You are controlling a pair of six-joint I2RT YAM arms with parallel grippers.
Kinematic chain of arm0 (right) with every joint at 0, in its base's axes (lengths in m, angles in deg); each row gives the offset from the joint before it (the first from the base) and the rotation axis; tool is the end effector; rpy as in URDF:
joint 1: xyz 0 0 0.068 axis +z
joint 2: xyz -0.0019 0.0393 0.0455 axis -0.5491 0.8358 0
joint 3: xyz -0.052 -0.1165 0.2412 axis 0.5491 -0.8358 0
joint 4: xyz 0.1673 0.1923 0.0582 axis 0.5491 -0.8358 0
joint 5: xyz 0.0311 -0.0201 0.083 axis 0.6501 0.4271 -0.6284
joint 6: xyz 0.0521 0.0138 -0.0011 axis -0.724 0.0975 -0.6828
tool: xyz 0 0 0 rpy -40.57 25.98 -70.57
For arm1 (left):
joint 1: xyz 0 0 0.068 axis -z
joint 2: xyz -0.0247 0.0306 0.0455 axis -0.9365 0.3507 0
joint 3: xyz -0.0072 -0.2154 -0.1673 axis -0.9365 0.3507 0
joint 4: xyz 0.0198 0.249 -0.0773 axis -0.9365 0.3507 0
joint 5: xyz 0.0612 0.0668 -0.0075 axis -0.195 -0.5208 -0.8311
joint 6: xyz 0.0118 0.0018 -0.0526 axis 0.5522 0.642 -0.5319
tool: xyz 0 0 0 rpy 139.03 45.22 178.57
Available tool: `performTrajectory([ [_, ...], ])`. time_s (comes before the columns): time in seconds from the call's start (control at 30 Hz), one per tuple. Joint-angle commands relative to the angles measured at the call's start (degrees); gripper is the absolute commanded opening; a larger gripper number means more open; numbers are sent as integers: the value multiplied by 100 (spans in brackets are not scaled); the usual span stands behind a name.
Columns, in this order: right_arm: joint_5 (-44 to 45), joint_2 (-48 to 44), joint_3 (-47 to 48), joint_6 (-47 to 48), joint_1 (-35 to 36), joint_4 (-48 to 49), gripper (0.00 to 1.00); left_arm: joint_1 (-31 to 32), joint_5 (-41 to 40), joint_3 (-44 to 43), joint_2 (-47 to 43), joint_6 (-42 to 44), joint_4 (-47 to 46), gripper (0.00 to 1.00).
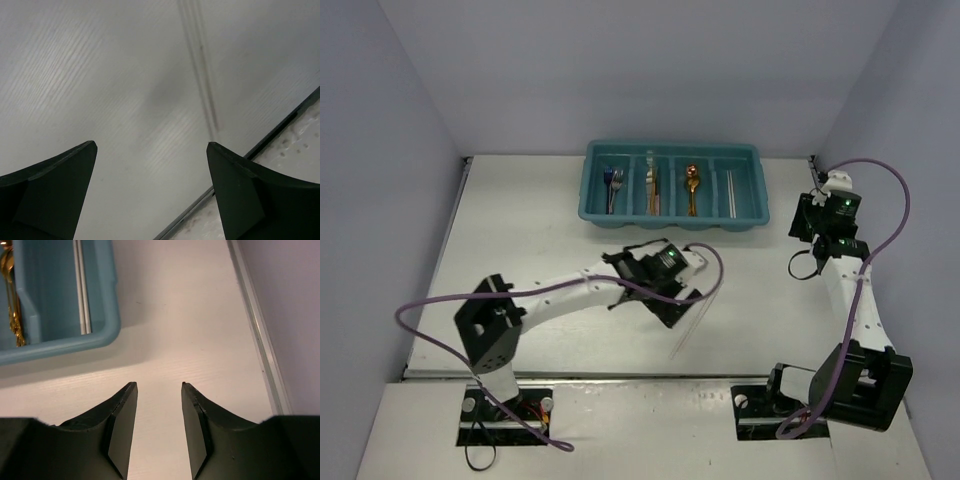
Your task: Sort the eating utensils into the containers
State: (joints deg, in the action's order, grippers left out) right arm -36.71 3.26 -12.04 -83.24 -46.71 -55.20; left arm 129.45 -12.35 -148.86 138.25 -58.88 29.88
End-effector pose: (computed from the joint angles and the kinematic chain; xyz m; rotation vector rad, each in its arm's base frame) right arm 0.2751 -0.0604 0.3155 0.1180 1.9028 -0.0305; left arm 0.1861 -0.3279 0.2550 1.0354 2.3957 -0.6128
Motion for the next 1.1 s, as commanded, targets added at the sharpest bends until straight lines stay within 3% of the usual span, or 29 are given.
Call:
performTrajectory([
  [0.0,112,-89,-42,-500,-175,136,38,225,-492,-800,563,-873,144,89],
  [0.33,-123,335,-61,-414,-233,108,38,485,-304,-1419,1527,-1322,253,89],
  [0.6,-245,527,13,-239,-333,108,37,528,-76,-1427,1915,-1453,278,86],
  [0.67,-287,574,21,-225,-360,108,37,532,-88,-1382,1973,-1474,285,80],
  [0.77,-387,602,71,-216,-422,103,37,515,-200,-1365,2083,-1484,323,55],
  [0.83,-422,596,88,-190,-445,108,37,513,-276,-1374,2178,-1526,433,47],
  [0.97,-480,572,105,-146,-461,108,37,339,-155,-1262,2356,-1724,564,42],
  [1.07,-654,585,114,-176,-461,99,37,76,57,-1064,2418,-1795,564,23],
])
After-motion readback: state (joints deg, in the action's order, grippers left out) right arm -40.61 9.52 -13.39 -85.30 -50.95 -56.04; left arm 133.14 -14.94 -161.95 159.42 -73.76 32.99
